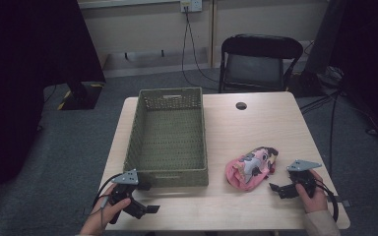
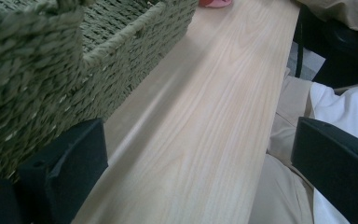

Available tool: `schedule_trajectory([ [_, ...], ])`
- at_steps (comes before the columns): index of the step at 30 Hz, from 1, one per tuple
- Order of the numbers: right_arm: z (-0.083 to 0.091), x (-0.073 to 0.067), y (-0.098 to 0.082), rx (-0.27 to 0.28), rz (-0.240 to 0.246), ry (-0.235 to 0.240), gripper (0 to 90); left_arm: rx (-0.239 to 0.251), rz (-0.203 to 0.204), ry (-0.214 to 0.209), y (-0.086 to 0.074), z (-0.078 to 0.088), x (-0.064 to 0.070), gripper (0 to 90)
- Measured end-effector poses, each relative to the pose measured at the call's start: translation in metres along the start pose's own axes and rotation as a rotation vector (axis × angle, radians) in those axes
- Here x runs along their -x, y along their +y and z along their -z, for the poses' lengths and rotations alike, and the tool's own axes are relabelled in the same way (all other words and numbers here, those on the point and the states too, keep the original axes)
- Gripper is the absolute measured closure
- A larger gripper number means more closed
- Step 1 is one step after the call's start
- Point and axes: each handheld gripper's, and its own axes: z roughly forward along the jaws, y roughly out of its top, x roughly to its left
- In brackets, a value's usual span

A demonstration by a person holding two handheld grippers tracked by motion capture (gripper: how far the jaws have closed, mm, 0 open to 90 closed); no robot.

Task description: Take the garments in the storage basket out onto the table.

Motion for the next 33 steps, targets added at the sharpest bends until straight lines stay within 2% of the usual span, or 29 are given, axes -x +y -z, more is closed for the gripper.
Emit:
schedule_trajectory([
  [9,0.0,0.0,0.0,0.0,0.0,0.0,0.0,0.004,0.006,0.003,-0.002,0.004,-0.002,3.2],
  [22,0.0,0.0,0.0,0.0,0.001,0.0,0.0,-0.001,0.019,0.029,-0.008,0.009,-0.007,3.1],
  [30,0.0,0.0,0.0,0.0,0.001,0.0,0.0,-0.014,0.0,0.056,-0.015,0.012,-0.007,2.6],
  [33,0.0,0.0,0.0,0.0,0.001,0.0,0.0,-0.018,-0.001,0.052,-0.017,0.013,-0.008,2.6],
])
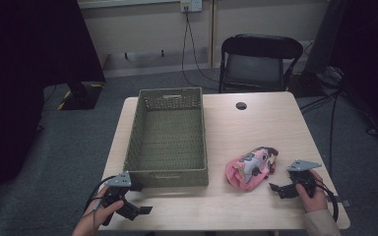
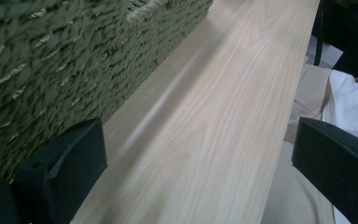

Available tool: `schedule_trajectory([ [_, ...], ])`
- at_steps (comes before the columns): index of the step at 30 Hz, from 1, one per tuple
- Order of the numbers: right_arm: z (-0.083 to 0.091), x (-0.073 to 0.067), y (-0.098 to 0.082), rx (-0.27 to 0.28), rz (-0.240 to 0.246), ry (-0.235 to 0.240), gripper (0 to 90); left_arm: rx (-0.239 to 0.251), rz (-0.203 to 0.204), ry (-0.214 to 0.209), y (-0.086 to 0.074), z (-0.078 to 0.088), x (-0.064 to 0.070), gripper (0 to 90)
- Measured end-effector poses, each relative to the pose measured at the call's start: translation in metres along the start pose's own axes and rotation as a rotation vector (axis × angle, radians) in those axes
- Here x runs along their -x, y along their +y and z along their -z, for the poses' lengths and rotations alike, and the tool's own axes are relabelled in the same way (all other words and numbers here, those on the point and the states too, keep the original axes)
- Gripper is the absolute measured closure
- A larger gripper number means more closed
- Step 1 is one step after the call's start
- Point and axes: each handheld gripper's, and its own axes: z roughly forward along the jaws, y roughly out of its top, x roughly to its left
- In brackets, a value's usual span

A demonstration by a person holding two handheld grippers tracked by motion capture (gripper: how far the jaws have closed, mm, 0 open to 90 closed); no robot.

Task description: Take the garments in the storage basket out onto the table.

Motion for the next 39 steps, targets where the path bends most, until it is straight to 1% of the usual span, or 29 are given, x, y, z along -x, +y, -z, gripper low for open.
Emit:
schedule_trajectory([
  [4,0.0,0.0,0.0,0.0,-0.001,0.0,0.0,-0.019,0.007,0.005,-0.004,-0.001,-0.003,2.6],
  [7,0.0,0.0,0.0,0.0,-0.001,0.0,0.0,-0.026,0.009,0.02,-0.007,-0.001,-0.005,2.6],
  [11,0.0,0.0,0.0,0.0,-0.001,0.0,0.0,-0.03,-0.002,0.045,-0.012,0.0,-0.008,2.9],
  [12,0.0,0.0,0.0,0.0,-0.001,0.0,0.0,-0.029,0.002,0.052,-0.013,0.0,-0.009,3.0],
  [15,0.0,0.0,0.0,0.0,0.0,0.0,0.0,-0.03,-0.003,0.07,-0.015,0.001,-0.011,3.2],
  [17,0.0,0.0,0.0,0.0,0.0,0.0,0.0,-0.031,-0.001,0.073,-0.017,0.001,-0.012,3.2],
  [22,0.0,0.0,0.0,0.0,0.0,0.0,0.0,-0.047,-0.011,0.081,-0.021,0.002,-0.013,3.3],
  [26,0.0,0.0,0.0,0.0,-0.001,0.0,0.0,-0.041,0.001,0.098,-0.024,0.005,-0.015,3.3],
  [27,0.0,0.0,0.0,0.0,0.0,0.0,0.0,-0.04,-0.002,0.098,-0.025,0.005,-0.016,3.3],
  [32,0.0,0.0,0.0,0.0,-0.001,0.0,0.0,-0.053,0.015,0.112,-0.03,0.005,-0.02,3.3],
  [35,0.0,0.0,0.0,0.0,0.0,0.0,0.0,-0.058,0.008,0.117,-0.032,0.005,-0.02,3.6],
  [39,0.0,0.0,0.0,0.0,-0.001,0.0,0.0,-0.055,0.021,0.127,-0.035,0.007,-0.022,3.6],
])
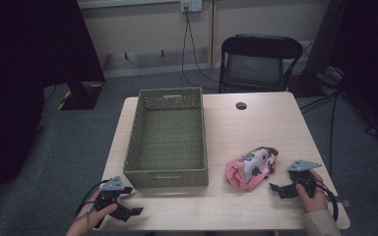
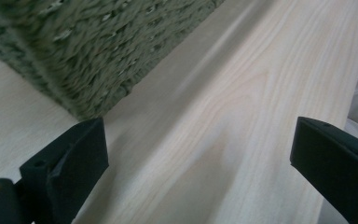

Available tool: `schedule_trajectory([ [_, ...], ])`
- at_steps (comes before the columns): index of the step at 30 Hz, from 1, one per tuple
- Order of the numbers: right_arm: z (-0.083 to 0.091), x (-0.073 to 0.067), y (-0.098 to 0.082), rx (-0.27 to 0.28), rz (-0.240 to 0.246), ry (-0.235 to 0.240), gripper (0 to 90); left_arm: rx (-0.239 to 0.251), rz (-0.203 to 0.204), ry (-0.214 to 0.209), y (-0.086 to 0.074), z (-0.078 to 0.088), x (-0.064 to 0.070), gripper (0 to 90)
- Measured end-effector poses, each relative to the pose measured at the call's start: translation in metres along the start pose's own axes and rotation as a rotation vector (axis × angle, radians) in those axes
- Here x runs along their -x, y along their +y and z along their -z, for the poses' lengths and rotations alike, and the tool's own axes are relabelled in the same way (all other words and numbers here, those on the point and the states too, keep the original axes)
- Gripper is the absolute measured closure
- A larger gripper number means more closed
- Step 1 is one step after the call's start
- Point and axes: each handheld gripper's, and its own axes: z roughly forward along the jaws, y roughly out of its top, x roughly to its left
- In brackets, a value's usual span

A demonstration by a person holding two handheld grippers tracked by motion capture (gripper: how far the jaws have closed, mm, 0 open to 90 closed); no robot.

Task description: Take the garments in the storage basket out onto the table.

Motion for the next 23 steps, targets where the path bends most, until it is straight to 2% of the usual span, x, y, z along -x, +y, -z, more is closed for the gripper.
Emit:
schedule_trajectory([
  [9,0.0,0.0,0.0,0.0,0.0,0.0,0.0,-0.008,0.004,0.01,-0.0025,0.001,-0.0009,3.6],
  [13,0.0,0.0001,0.0,0.0,0.001,0.0,0.0,-0.008,0.007,0.023,-0.0034,0.0014,-0.0017,3.6],
  [18,-0.0001,0.0003,0.0002,-0.001,0.003,0.002,0.0,-0.033,0.008,0.041,-0.0054,-0.0009,-0.0018,3.8],
  [23,-0.0003,0.0009,0.0005,-0.001,0.006,0.006,0.0,-0.04,-0.005,0.066,-0.0083,-0.0006,-0.0017,3.7],
])
